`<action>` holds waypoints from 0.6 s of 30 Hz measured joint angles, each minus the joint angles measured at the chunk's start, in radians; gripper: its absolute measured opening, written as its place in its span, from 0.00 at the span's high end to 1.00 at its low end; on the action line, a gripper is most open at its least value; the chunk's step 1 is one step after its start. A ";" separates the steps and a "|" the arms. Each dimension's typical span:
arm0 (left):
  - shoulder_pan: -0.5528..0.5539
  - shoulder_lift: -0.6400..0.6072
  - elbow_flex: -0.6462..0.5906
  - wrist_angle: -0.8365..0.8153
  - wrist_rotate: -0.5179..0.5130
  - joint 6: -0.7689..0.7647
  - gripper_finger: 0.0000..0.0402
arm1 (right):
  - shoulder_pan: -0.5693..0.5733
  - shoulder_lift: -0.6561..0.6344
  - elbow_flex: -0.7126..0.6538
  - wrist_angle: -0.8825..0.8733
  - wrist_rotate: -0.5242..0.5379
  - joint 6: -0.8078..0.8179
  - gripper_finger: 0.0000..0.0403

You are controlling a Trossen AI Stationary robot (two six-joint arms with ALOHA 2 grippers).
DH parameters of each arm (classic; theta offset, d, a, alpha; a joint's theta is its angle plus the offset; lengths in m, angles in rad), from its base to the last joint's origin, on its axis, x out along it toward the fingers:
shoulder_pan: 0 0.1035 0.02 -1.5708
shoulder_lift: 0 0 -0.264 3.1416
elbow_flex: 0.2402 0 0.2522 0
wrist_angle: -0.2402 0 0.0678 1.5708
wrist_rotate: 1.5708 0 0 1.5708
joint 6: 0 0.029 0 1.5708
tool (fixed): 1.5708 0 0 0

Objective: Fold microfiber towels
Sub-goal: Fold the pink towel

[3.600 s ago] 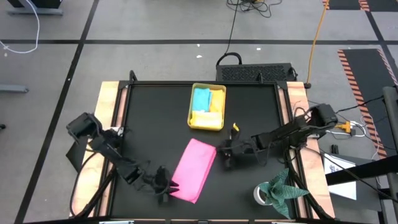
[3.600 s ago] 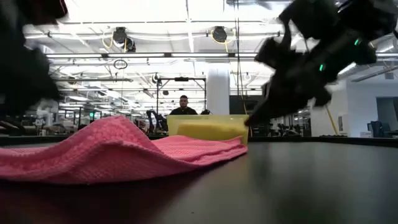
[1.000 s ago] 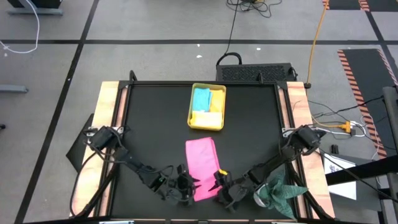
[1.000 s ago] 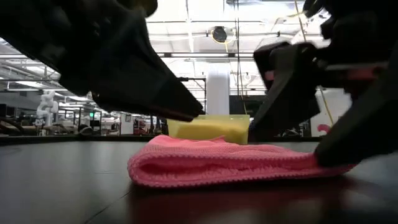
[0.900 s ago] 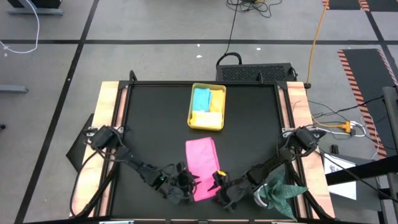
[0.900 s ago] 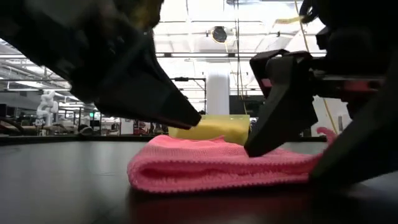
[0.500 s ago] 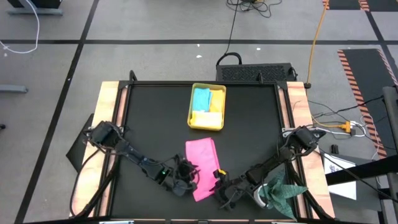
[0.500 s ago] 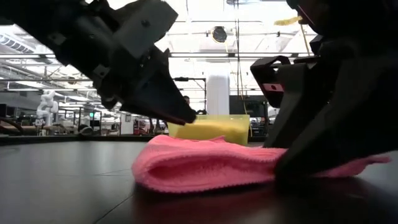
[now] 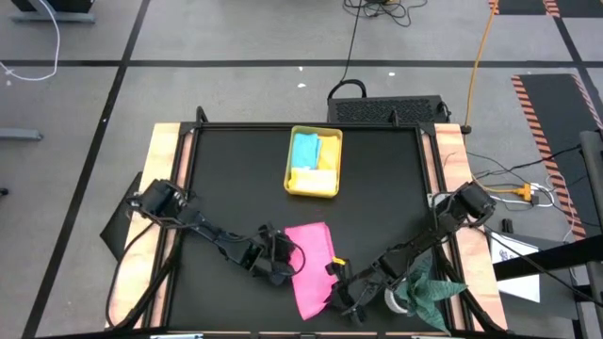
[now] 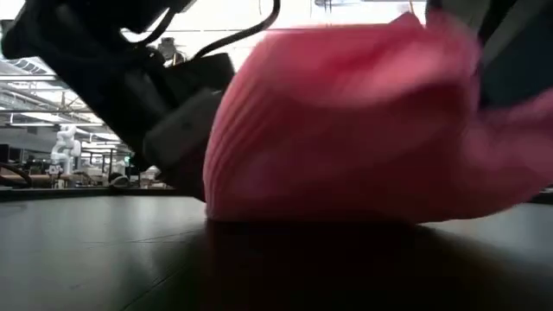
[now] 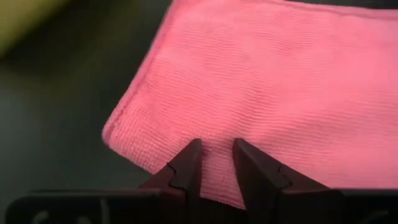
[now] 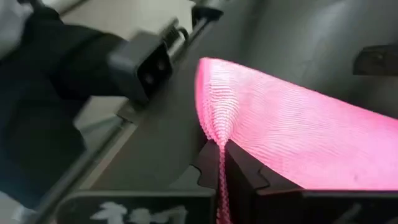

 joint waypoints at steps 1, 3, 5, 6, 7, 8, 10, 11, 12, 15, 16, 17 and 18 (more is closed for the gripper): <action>-0.002 0.002 0.003 0.021 0.030 0.006 0.76 | 0.000 -0.010 0.000 -0.003 -0.005 0.021 0.99; -0.013 0.002 0.002 0.063 0.085 0.023 0.76 | 0.000 -0.031 0.000 -0.009 -0.015 0.057 0.99; -0.032 0.002 0.002 0.122 0.141 0.048 0.76 | -0.001 -0.054 0.000 -0.018 -0.023 0.086 0.99; -0.046 -0.004 0.002 0.137 0.151 0.063 0.76 | -0.003 -0.067 0.000 -0.018 -0.023 0.097 0.99; -0.058 -0.012 0.002 0.141 0.152 0.077 0.76 | -0.005 -0.080 0.000 -0.023 -0.023 0.108 0.99; -0.067 -0.019 0.006 0.145 0.151 0.084 0.76 | -0.009 -0.090 0.000 -0.025 -0.023 0.122 0.99; -0.081 -0.043 0.011 0.146 0.121 0.089 0.76 | -0.019 -0.105 0.000 -0.027 -0.024 0.145 0.99; -0.084 -0.051 0.011 0.136 0.092 0.092 0.76 | -0.026 -0.109 0.000 -0.029 -0.023 0.149 0.99; -0.084 -0.052 0.012 0.136 0.069 0.096 0.76 | -0.035 -0.113 0.000 -0.028 -0.023 0.155 0.99; -0.079 -0.047 0.009 0.069 0.036 0.099 0.76 | -0.073 -0.117 0.000 -0.029 -0.024 0.174 1.00; -0.072 -0.038 0.010 0.068 0.035 0.095 0.76 | -0.088 -0.117 0.000 -0.035 -0.024 0.180 1.00; -0.065 -0.028 0.012 0.070 0.036 0.085 0.76 | -0.106 -0.117 0.000 -0.042 -0.024 0.185 1.00; -0.060 -0.019 0.012 0.067 0.036 0.082 0.76 | -0.124 -0.117 0.000 -0.049 -0.024 0.186 1.00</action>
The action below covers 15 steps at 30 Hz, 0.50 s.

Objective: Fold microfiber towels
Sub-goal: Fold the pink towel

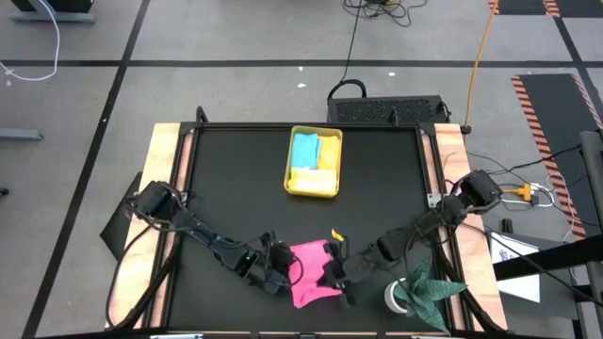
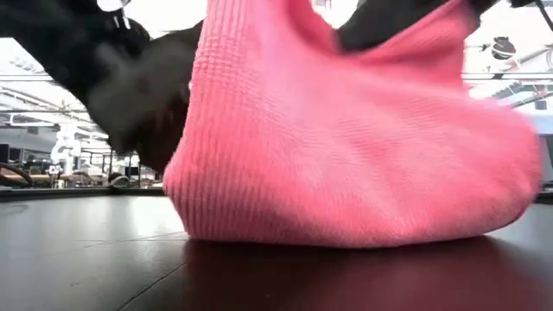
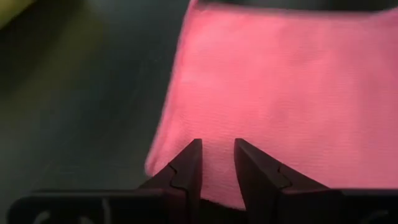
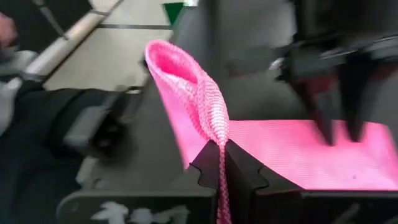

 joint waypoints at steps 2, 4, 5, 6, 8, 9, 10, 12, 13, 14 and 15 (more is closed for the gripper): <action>0.006 0.016 -0.003 0.001 0.000 0.000 0.76 | -0.037 0.000 0.000 -0.021 0.000 0.000 1.00; 0.005 0.020 -0.002 0.012 0.000 -0.005 0.76 | -0.073 0.000 0.000 -0.036 0.000 0.001 1.00; 0.002 0.020 -0.002 0.013 0.000 -0.011 0.76 | -0.090 0.000 0.000 -0.035 0.000 0.000 1.00; -0.003 0.017 -0.002 0.012 0.001 -0.018 0.76 | -0.106 0.000 0.000 -0.033 0.000 0.000 1.00; -0.017 0.002 -0.002 -0.002 0.000 -0.021 0.76 | -0.134 0.000 0.000 -0.032 0.000 0.001 1.00; -0.024 -0.011 -0.002 -0.003 -0.001 -0.023 0.76 | -0.146 0.000 0.000 -0.036 0.000 0.000 1.00; -0.032 -0.024 -0.002 -0.003 -0.003 -0.025 0.76 | -0.156 0.000 0.000 -0.040 0.000 0.000 1.00; -0.049 -0.050 0.000 -0.018 -0.018 -0.035 0.76 | -0.173 0.003 0.000 -0.041 -0.001 0.000 1.00; -0.057 -0.062 0.000 -0.043 -0.031 -0.046 0.76 | -0.181 0.007 0.000 -0.038 -0.002 0.000 1.00; -0.064 -0.070 0.000 -0.060 -0.041 -0.059 0.76 | -0.186 0.010 0.000 -0.045 -0.002 0.000 1.00; -0.070 -0.077 0.000 -0.077 -0.050 -0.077 0.76 | -0.190 0.014 0.000 -0.058 -0.002 0.001 1.00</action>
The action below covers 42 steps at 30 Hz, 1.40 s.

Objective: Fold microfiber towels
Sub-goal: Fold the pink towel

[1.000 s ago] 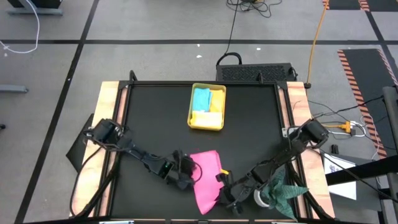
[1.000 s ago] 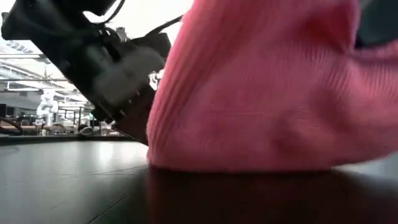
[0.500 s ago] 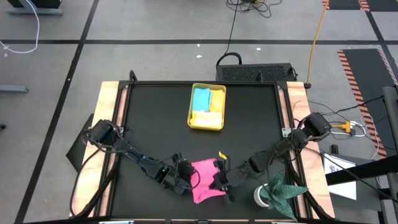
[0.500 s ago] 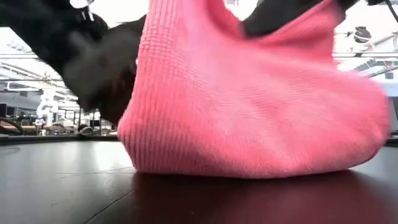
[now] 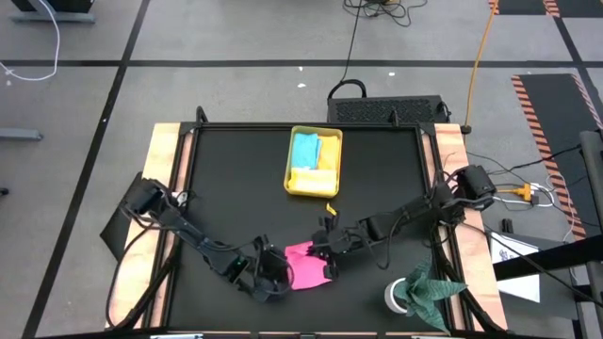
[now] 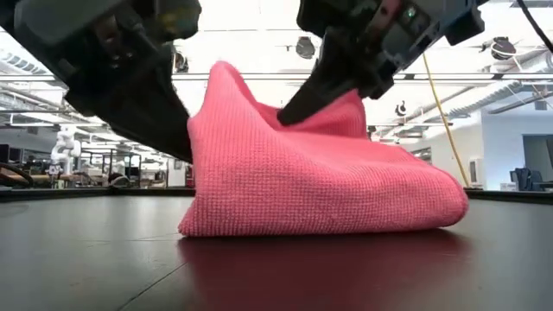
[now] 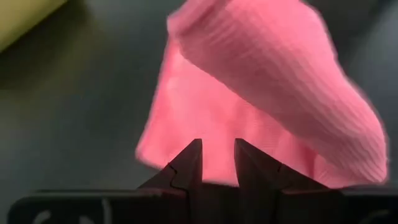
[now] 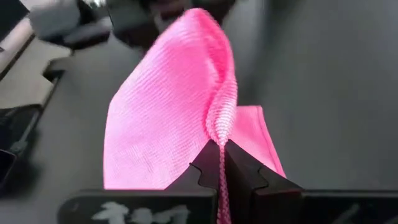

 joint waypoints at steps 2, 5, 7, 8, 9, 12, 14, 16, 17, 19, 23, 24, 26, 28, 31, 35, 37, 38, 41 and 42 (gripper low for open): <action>-0.014 -0.016 0.000 -0.066 -0.021 -0.042 0.76 | -0.008 0.014 0.000 -0.002 -0.002 0.013 1.00; -0.034 -0.020 0.000 -0.109 -0.033 -0.108 0.76 | -0.010 0.033 0.000 -0.003 -0.010 0.014 1.00; -0.046 -0.019 -0.001 -0.120 -0.032 -0.125 0.76 | -0.012 0.044 0.000 0.006 -0.030 0.018 1.00; -0.050 -0.017 -0.001 -0.108 -0.032 -0.125 0.76 | -0.012 0.049 0.000 0.003 -0.030 0.020 1.00; -0.055 -0.014 -0.001 -0.098 -0.032 -0.125 0.76 | -0.012 0.051 0.000 0.003 -0.030 0.023 1.00; -0.072 -0.012 -0.001 -0.088 -0.050 -0.122 0.76 | -0.012 0.050 0.000 0.000 -0.029 0.037 1.00; -0.080 -0.012 -0.001 -0.066 -0.056 -0.118 0.76 | -0.012 0.050 0.000 -0.004 -0.029 0.039 1.00; -0.085 -0.011 -0.001 -0.043 -0.058 -0.097 0.76 | -0.011 0.050 0.000 -0.011 -0.029 0.039 1.00; -0.087 -0.011 -0.001 -0.028 -0.063 -0.080 0.76 | -0.009 0.047 0.000 -0.016 -0.030 0.039 1.00; -0.088 -0.006 -0.001 0.002 -0.084 -0.054 0.76 | 0.000 0.042 0.000 -0.018 -0.031 0.039 1.00; -0.080 0.048 -0.002 0.077 -0.136 -0.011 0.76 | 0.030 0.021 0.000 -0.004 -0.030 0.035 1.00; -0.073 0.067 -0.001 0.120 -0.132 0.003 0.76 | 0.036 0.017 0.000 -0.009 -0.030 0.034 1.00; -0.064 0.104 0.000 0.185 -0.110 0.036 0.76 | 0.046 0.013 0.000 -0.006 -0.030 0.032 1.00; -0.059 0.138 -0.002 0.274 -0.090 0.094 0.76 | 0.052 0.008 0.000 -0.001 -0.029 0.032 1.00; -0.061 0.164 -0.002 0.424 -0.022 0.216 0.76 | 0.055 0.004 0.000 -0.001 -0.029 0.032 1.00; -0.061 0.192 0.000 0.499 0.104 0.276 0.76 | 0.055 -0.005 0.000 -0.007 -0.029 0.033 1.00; -0.060 0.206 0.000 0.501 0.133 0.272 0.76 | 0.055 -0.011 0.000 -0.011 -0.029 0.037 1.00; -0.060 0.210 0.000 0.497 0.133 0.270 0.76 | 0.055 -0.012 0.000 -0.007 -0.029 0.038 1.00; -0.060 0.212 -0.001 0.498 0.133 0.266 0.76 | 0.055 -0.013 0.000 0.004 -0.027 0.040 1.00; -0.060 0.209 -0.001 0.498 0.133 0.266 0.76 | 0.054 -0.013 0.000 0.005 -0.027 0.043 1.00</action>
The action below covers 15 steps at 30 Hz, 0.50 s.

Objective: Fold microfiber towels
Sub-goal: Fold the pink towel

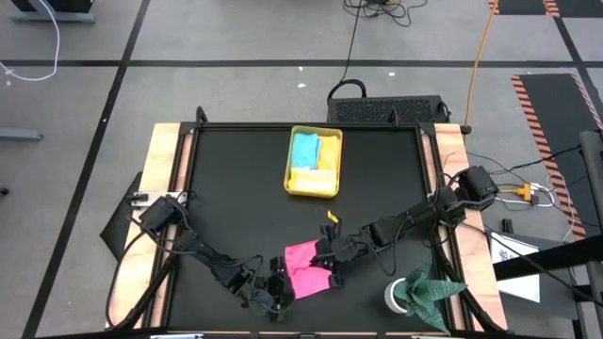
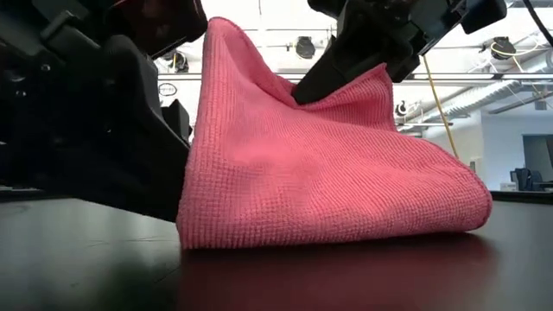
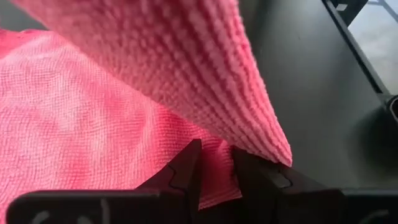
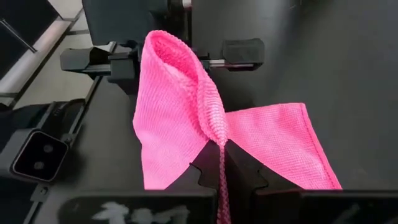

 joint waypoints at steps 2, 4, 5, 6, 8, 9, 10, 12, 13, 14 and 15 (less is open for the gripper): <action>-0.002 -0.017 -0.001 -0.009 0.000 0.003 0.76 | -0.009 0.006 0.000 0.004 0.000 0.015 1.00; -0.004 -0.044 -0.001 -0.008 -0.001 0.002 0.76 | -0.020 0.017 0.000 -0.001 0.001 0.023 1.00; -0.005 -0.057 0.000 -0.015 -0.001 -0.005 0.76 | -0.026 0.023 0.000 0.000 0.002 0.023 1.00; -0.007 -0.068 0.001 -0.034 -0.001 -0.013 0.76 | -0.032 0.029 0.000 0.000 0.002 0.023 1.00; -0.010 -0.093 0.000 -0.094 -0.001 -0.038 0.76 | -0.047 0.039 0.000 0.001 0.002 0.029 1.00; -0.010 -0.105 0.000 -0.128 0.001 -0.063 0.76 | -0.055 0.048 0.000 0.005 0.002 0.036 1.00; -0.010 -0.119 0.000 -0.171 0.003 -0.092 0.76 | -0.062 0.058 0.000 0.006 0.001 0.043 1.00; -0.012 -0.138 0.000 -0.262 0.003 -0.169 0.76 | -0.076 0.080 0.000 0.005 0.000 0.049 1.00; -0.012 -0.144 0.000 -0.303 0.003 -0.209 0.76 | -0.081 0.086 0.000 0.004 0.000 0.049 1.00; -0.014 -0.151 0.000 -0.351 0.002 -0.248 0.76 | -0.086 0.092 0.000 0.002 0.001 0.049 1.00; -0.016 -0.156 0.000 -0.388 -0.001 -0.284 0.76 | -0.088 0.097 0.000 0.011 -0.001 0.049 1.00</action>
